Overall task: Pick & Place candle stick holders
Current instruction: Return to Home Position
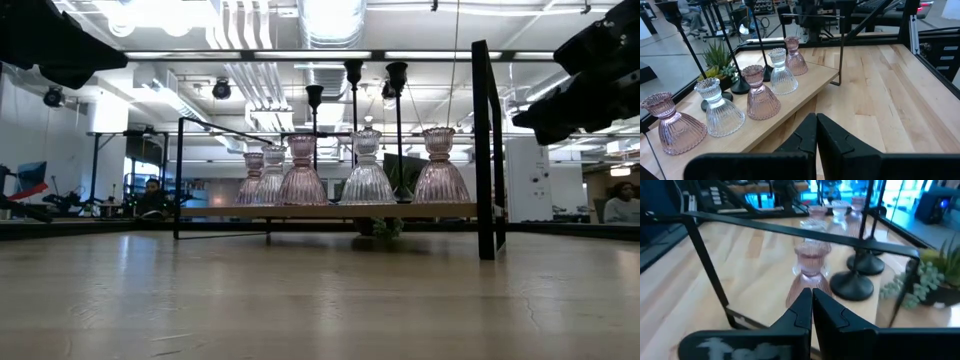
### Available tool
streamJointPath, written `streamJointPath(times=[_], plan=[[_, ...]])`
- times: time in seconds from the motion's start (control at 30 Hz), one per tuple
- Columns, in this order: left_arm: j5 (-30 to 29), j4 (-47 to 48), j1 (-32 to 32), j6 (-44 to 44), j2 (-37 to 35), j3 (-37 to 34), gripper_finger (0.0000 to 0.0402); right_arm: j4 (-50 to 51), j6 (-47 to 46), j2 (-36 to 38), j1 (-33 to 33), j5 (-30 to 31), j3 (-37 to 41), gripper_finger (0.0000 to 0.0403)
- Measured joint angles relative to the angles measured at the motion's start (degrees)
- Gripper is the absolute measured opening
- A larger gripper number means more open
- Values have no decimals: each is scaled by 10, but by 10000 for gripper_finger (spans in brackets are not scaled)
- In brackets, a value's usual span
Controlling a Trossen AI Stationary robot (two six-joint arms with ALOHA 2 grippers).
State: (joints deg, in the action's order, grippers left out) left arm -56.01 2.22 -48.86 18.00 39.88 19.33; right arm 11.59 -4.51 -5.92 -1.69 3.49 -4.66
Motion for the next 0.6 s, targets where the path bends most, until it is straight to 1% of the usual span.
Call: streamJointPath(times=[0.13, 0.23, 0.33, 0.47, 0.6], plan=[[0, 0, 0, 0, 0, 0, 14, 55, -10, 33, 0, 3, -18, 8], [0, 0, 0, 0, 0, 0, 14, 61, 24, 59, 0, 13, -22, 8], [0, 0, 0, 0, 0, 0, 14, 80, 36, 58, 0, 27, -38, 8], [0, 1, 0, 0, 0, 0, 14, 82, 23, 59, 0, 25, -47, 8], [0, 1, 0, 0, 0, 0, 14, 110, 18, 59, 0, 22, -49, 8]])
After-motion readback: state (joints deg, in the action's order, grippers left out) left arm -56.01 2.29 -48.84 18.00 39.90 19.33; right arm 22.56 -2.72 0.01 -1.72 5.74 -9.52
